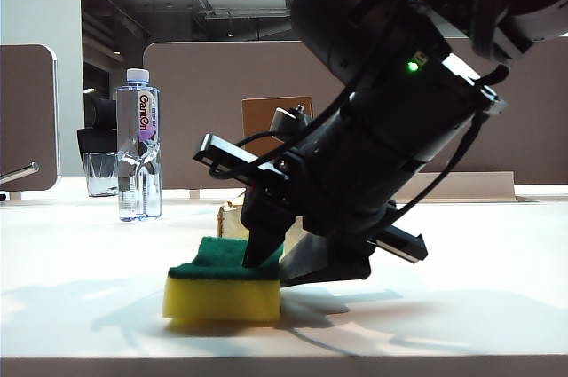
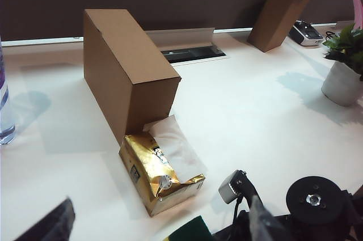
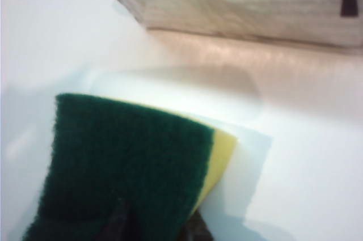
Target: Move the sponge from right to left to wipe the table, avoiding obstacles on the table, and finally reaching the bottle of mineral water.
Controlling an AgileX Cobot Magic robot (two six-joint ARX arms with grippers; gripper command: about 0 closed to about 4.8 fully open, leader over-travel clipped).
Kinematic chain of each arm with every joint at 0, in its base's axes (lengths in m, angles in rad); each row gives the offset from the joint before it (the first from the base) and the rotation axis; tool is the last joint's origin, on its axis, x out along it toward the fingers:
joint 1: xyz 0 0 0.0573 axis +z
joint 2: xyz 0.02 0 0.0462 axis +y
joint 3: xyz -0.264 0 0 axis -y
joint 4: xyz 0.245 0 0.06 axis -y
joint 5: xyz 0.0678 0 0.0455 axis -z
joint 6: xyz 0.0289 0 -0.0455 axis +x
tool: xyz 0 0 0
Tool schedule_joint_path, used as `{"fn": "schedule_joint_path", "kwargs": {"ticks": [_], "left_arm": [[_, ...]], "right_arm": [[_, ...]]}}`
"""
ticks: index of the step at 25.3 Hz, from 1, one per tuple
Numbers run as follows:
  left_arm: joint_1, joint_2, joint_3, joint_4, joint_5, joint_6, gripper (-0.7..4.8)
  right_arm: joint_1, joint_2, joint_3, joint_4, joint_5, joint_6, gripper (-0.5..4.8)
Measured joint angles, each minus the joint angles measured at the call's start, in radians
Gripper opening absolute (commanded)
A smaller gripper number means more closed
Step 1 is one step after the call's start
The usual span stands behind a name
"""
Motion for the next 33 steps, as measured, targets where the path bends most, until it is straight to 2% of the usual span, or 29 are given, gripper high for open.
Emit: {"fn": "schedule_joint_path", "kwargs": {"ticks": [7, 10, 24, 33], "left_arm": [[0.0, 0.0, 0.0, 0.0, 0.0, 0.0, 3.99], [0.0, 0.0, 0.0, 0.0, 0.0, 0.0, 3.99], [0.0, 0.0, 0.0, 0.0, 0.0, 0.0, 3.99], [0.0, 0.0, 0.0, -0.018, 0.022, 0.0, 3.99]], "right_arm": [[-0.009, -0.037, -0.005, -0.047, 0.018, -0.001, 2.34], [-0.027, -0.062, -0.008, -0.076, 0.034, -0.001, 2.85], [-0.059, -0.146, 0.036, -0.109, 0.008, -0.026, 2.89], [-0.089, -0.206, 0.146, -0.298, -0.027, -0.136, 2.89]]}}
